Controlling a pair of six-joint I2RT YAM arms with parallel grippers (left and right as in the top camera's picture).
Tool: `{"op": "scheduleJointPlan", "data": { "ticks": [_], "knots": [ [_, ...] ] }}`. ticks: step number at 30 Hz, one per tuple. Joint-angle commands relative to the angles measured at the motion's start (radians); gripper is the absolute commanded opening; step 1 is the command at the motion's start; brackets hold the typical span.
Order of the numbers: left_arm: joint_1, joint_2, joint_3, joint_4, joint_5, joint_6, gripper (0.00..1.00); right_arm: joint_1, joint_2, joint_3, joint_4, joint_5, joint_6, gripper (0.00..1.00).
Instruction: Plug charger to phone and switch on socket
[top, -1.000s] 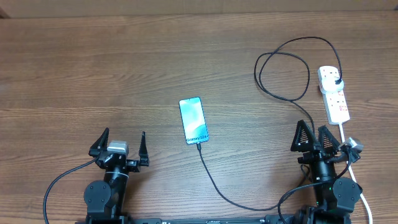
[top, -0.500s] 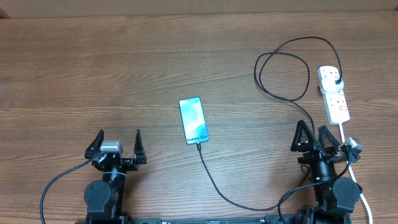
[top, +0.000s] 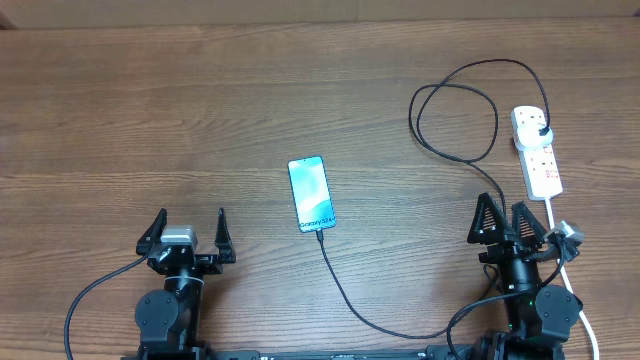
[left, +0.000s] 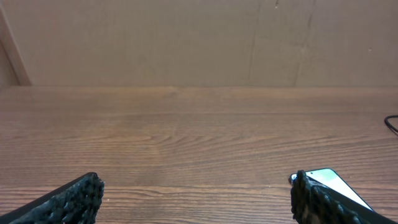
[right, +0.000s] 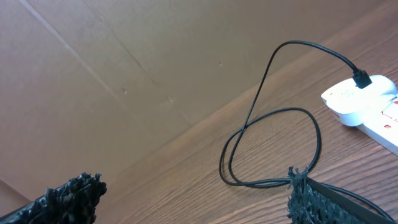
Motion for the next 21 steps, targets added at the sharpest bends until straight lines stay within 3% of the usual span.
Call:
{"op": "scheduleJointPlan", "data": {
  "ticks": [1, 15, 18, 21],
  "knots": [
    [0.008, -0.011, -0.013, 0.004, -0.013, -0.021, 1.0, 0.003, -0.002, -0.01, 0.005, -0.001, 0.002, 1.0],
    [0.008, -0.011, -0.013, 0.005, -0.014, -0.021, 0.99, 0.007, -0.009, -0.01, 0.004, 0.003, -0.022, 1.0],
    [0.008, -0.011, -0.013, 0.004, -0.013, -0.021, 1.0, 0.047, -0.009, -0.011, 0.004, -0.018, -0.149, 1.0],
    [0.008, -0.011, -0.013, 0.004, -0.014, -0.021, 1.0, 0.13, -0.009, -0.011, 0.003, -0.027, -0.423, 1.0]
  ]
}}
